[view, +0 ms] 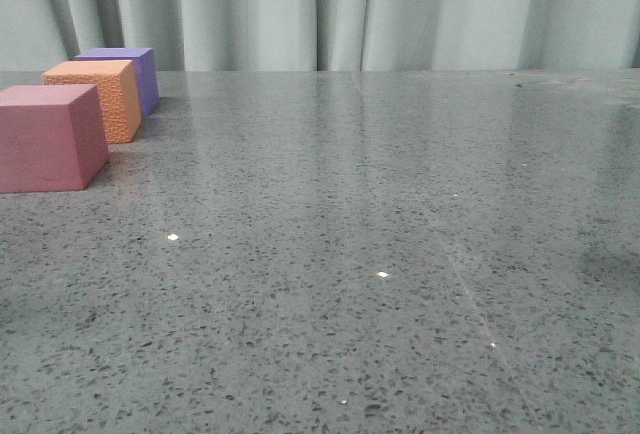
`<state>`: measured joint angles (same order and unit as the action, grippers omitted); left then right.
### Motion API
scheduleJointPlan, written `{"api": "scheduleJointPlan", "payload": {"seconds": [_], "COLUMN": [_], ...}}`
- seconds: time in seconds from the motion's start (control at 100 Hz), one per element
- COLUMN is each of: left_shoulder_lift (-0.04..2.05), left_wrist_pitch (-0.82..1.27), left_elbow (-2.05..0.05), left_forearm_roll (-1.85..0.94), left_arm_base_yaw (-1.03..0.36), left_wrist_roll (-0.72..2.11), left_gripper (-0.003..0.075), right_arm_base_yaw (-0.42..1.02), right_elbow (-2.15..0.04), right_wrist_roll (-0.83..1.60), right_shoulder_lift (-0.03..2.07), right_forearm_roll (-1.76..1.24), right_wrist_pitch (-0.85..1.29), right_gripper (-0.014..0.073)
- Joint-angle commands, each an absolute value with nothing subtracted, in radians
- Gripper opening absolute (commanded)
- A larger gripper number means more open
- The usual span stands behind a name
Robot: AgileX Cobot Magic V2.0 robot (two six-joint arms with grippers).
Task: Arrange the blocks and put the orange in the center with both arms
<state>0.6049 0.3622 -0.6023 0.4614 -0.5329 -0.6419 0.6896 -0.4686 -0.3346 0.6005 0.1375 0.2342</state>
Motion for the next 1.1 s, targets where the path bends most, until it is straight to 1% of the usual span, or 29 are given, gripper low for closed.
{"api": "scheduleJointPlan", "payload": {"seconds": [0.0, 0.1, 0.2, 0.27, 0.38, 0.55, 0.65, 0.72, 0.9, 1.09], "left_shoulder_lift": [0.606, 0.606, 0.597, 0.585, 0.556, 0.505, 0.462, 0.425, 0.325, 0.231], "left_wrist_pitch": [0.289, 0.34, 0.338, 0.319, 0.271, 0.22, 0.143, 0.099, 0.086, 0.04], "left_elbow": [-0.625, -0.625, -0.621, -0.608, -0.574, -0.518, -0.464, -0.421, -0.316, -0.199], "left_forearm_roll": [0.468, 0.462, 0.429, 0.427, 0.371, 0.127, 0.087, 0.072, 0.011, 0.0], "left_arm_base_yaw": [-0.541, -0.535, -0.52, -0.507, -0.46, -0.313, -0.245, -0.201, -0.096, -0.024], "left_wrist_roll": [-0.641, -0.641, -0.639, -0.59, -0.458, -0.141, -0.027, -0.018, -0.018, -0.018], "left_gripper": [-0.0019, -0.0019, -0.0019, -0.0019, -0.0019, -0.0019, -0.0019, -0.0019, -0.0019, -0.0019], "right_arm_base_yaw": [0.688, 0.688, 0.688, 0.688, 0.688, 0.688, 0.688, 0.688, 0.688, 0.688], "right_elbow": [-0.495, -0.495, -0.495, -0.495, -0.495, -0.495, -0.495, -0.495, -0.495, -0.495], "right_wrist_roll": [-0.325, -0.325, -0.325, -0.325, -0.325, -0.325, -0.325, -0.325, -0.325, -0.325], "right_shoulder_lift": [0.598, 0.598, 0.598, 0.598, 0.598, 0.598, 0.598, 0.598, 0.598, 0.598], "right_forearm_roll": [0.155, 0.155, 0.155, 0.155, 0.155, 0.155, 0.155, 0.155, 0.155, 0.155], "right_wrist_pitch": [0.153, 0.153, 0.153, 0.153, 0.153, 0.153, 0.153, 0.153, 0.153, 0.153], "right_gripper": [-0.0121, -0.0121, -0.0121, -0.0121, -0.0121, -0.0121, -0.0121, -0.0121, -0.0121, -0.0121]}}
